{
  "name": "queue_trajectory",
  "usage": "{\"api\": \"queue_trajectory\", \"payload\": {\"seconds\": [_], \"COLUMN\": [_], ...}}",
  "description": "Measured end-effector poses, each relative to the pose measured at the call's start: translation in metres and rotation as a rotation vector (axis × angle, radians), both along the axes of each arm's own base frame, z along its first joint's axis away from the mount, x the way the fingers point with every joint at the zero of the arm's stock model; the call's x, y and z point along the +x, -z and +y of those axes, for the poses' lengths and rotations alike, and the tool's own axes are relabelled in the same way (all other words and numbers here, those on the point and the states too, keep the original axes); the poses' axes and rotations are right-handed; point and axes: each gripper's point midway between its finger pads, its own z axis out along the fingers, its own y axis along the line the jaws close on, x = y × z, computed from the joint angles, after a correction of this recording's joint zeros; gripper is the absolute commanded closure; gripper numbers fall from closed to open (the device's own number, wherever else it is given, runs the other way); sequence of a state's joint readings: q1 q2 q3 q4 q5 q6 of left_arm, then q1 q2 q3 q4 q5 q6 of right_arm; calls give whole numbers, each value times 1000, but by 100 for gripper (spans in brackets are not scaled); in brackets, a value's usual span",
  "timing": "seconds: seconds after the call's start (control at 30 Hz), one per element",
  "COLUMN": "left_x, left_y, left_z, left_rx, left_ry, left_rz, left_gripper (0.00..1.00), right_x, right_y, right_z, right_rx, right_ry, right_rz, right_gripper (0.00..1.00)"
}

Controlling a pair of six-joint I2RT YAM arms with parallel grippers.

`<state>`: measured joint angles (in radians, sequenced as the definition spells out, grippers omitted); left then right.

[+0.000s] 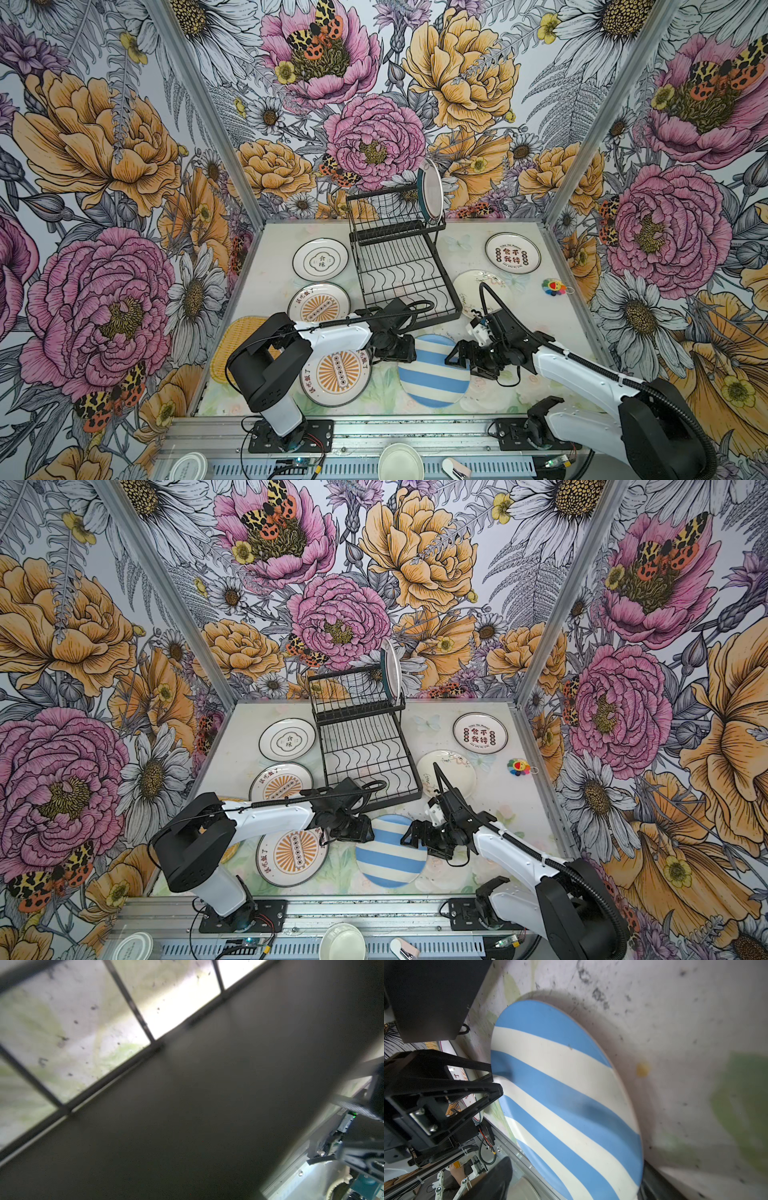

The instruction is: Load the plates into the dish rack

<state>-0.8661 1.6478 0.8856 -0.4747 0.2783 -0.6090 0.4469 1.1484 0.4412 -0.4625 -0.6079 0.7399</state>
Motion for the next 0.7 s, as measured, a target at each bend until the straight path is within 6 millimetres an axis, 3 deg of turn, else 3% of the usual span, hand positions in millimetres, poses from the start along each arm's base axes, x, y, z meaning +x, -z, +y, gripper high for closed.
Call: {"api": "queue_trajectory", "payload": {"seconds": [0.7], "left_x": [4], "left_y": [0], "left_z": [8], "left_rx": [19], "left_ry": [-1], "left_rz": [4], "left_gripper": [48], "right_x": [11], "right_y": [-2], "right_z": [21], "right_rx": [84], "right_ry": [-17], "right_rz": [-20], "right_gripper": [9]}}
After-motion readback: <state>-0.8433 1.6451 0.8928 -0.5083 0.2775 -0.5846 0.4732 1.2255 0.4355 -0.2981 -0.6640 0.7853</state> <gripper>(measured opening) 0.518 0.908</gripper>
